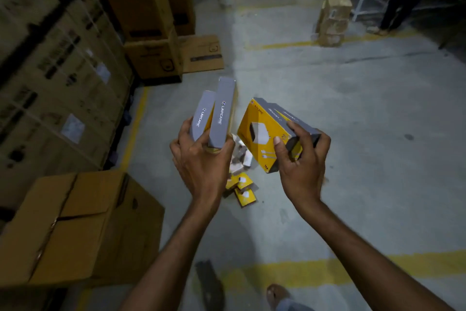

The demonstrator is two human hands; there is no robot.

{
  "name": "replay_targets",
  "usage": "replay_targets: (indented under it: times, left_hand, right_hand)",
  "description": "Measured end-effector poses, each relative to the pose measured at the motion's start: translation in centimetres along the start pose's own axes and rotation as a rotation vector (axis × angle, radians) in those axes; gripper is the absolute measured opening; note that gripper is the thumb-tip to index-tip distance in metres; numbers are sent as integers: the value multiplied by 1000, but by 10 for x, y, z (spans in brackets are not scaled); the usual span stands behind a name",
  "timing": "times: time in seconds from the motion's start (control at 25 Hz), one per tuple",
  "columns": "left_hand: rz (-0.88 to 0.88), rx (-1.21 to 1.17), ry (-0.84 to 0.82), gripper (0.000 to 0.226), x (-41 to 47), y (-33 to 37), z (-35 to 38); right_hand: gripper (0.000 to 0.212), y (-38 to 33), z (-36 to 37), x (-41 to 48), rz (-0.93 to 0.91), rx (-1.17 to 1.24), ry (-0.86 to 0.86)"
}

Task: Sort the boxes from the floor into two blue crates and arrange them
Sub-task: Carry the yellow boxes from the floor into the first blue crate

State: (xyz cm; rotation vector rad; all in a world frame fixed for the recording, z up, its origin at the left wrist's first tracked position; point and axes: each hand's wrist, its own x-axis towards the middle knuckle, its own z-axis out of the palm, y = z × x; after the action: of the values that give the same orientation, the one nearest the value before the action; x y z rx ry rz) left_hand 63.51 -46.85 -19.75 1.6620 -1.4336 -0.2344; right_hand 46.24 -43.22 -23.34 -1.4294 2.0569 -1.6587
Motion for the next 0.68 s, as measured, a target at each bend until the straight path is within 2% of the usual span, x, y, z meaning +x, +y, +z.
replay_targets:
  times: [0.28,0.48,0.68]
  left_hand:
    - [-185,97,342,44,-18,-2,-55]
    - [-291,113,645,61,-82,30,-88]
    - [-433,359,828,46,-166,43,-125]
  right_hand:
    - [39,-36,41,6,-158,140,-320]
    - [41,-46,28,-1,-391,322,-559]
    - [38,-52,-1,-40,-647,498,-765]
